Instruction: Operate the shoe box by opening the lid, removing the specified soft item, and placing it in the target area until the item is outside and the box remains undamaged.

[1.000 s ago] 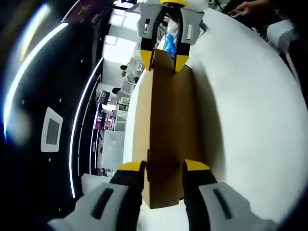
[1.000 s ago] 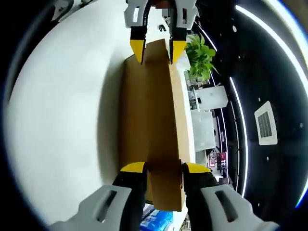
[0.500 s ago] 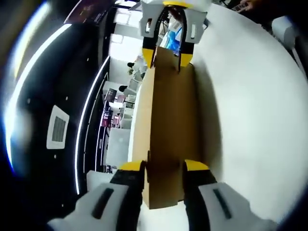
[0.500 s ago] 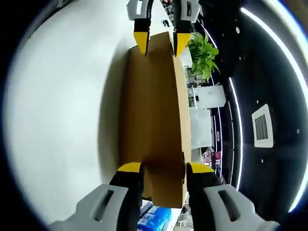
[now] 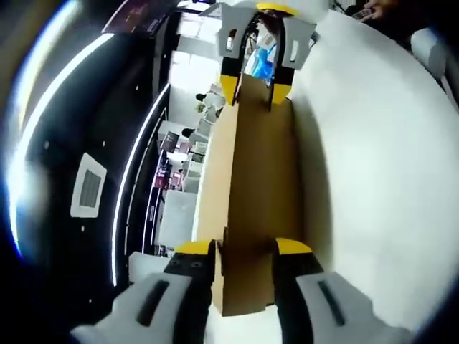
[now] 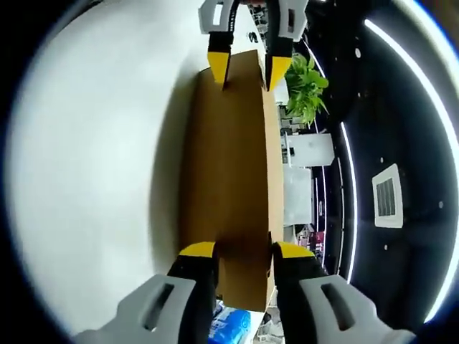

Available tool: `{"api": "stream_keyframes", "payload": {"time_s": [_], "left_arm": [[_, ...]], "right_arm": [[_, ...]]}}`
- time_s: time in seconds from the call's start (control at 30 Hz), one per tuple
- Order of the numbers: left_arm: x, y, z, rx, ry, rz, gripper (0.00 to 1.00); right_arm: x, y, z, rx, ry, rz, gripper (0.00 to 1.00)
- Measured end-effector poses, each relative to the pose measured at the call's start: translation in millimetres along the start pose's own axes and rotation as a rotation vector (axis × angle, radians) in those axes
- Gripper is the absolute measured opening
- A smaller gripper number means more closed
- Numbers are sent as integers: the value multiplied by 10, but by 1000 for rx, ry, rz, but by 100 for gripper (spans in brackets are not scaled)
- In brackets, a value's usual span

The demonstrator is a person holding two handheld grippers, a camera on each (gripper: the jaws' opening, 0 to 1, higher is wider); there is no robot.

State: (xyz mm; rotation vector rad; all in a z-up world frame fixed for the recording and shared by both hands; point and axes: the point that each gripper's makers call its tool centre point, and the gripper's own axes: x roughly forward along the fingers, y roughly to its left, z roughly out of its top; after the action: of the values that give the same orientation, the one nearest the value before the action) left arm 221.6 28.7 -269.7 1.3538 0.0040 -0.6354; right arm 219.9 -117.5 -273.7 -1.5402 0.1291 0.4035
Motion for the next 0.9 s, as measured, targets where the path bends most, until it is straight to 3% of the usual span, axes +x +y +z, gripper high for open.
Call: {"api": "stream_keyframes", "payload": {"time_s": [0.17, 0.33, 0.43, 0.9], "left_arm": [[28, -38, 7, 39, 7, 15, 35], [29, -36, 13, 24, -9, 23, 34], [38, -35, 17, 17, -10, 23, 34], [-14, -37, 81, -3, -15, 13, 31]], "right_arm": [[12, 20, -7, 11, -7, 6, 32], [-1, -8, 3, 4, -25, 12, 30], [37, -8, -10, -43, -21, 4, 30], [-98, 20, -1, -5, -24, -19, 29]]}}
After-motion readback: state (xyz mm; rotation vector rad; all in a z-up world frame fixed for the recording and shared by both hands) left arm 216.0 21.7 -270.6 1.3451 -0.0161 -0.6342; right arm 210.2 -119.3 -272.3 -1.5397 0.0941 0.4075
